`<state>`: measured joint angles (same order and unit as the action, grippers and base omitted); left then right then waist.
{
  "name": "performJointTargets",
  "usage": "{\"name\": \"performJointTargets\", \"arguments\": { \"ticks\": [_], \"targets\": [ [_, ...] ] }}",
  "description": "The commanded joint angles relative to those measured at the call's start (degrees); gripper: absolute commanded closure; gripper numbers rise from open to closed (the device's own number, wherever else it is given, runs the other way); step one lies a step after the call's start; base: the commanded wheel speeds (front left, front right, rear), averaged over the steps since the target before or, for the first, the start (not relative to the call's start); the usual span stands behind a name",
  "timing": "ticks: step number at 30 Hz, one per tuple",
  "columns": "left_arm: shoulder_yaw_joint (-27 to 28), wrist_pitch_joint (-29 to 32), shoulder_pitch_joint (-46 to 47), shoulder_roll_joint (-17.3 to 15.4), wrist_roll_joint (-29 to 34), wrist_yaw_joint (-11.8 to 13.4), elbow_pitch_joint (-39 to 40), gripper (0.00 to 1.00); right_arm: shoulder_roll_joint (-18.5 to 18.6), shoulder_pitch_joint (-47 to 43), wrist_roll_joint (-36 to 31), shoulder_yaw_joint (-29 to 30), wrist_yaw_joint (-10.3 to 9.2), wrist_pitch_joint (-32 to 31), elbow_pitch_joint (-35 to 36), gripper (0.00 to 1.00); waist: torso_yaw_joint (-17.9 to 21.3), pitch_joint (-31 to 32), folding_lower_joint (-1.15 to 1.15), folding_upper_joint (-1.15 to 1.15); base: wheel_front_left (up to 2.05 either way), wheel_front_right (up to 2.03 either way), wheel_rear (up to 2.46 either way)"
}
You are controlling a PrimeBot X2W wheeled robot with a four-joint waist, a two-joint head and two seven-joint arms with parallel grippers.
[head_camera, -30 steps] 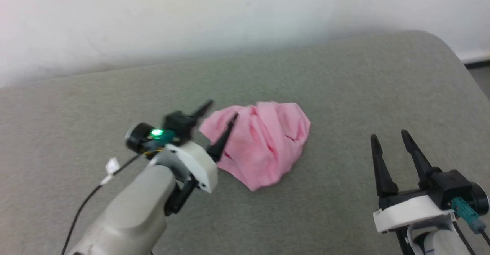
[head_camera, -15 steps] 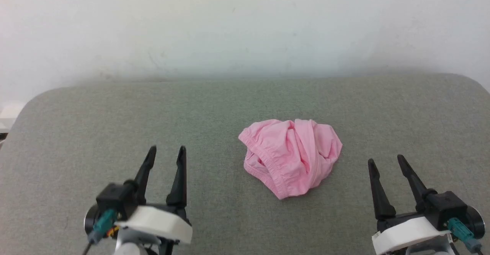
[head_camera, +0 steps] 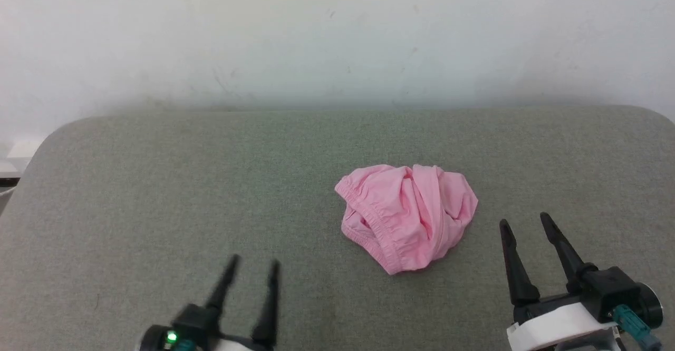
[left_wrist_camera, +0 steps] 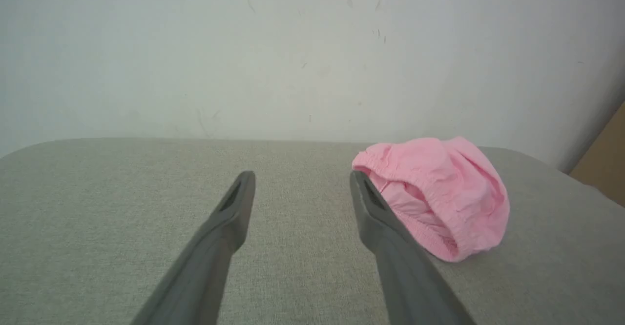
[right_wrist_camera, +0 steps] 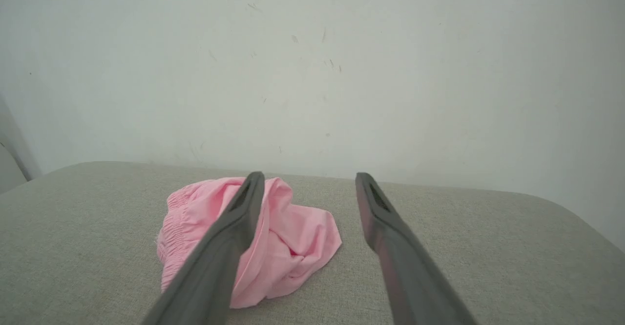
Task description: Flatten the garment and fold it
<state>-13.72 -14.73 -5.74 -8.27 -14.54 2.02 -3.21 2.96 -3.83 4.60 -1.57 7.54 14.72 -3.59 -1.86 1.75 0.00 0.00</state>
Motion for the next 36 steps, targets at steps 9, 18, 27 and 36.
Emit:
{"name": "performJointTargets", "arguments": {
  "ticks": [9,18,27,36],
  "targets": [
    [-8.5,17.0,6.6,-0.6,-1.9,-7.5,-0.7,0.00,-0.1,1.2,-0.8,-1.0,-0.05,0.3,1.6,0.00,2.0,-4.1,0.00,0.00,0.00,0.00,0.00],
    [-11.7,43.0,15.7,-0.4,-9.3,-8.1,1.0,0.00,-0.1,3.8,-1.0,-0.8,-0.05,0.3,2.8,0.00,6.3,-11.5,0.00,0.00,0.00,0.00,0.00],
    [-11.8,50.2,22.9,0.0,-10.7,-7.7,-0.3,0.00,-0.1,6.1,0.2,-1.3,-0.05,0.3,3.0,0.00,9.8,-16.1,0.00,0.00,0.00,0.00,0.00],
    [-13.6,50.4,23.6,0.3,-11.9,-8.3,-1.9,1.00,-0.1,6.8,0.6,-0.7,-0.05,0.3,2.5,0.00,10.1,-17.0,0.00,0.00,0.00,0.00,0.00]
  ]
}}
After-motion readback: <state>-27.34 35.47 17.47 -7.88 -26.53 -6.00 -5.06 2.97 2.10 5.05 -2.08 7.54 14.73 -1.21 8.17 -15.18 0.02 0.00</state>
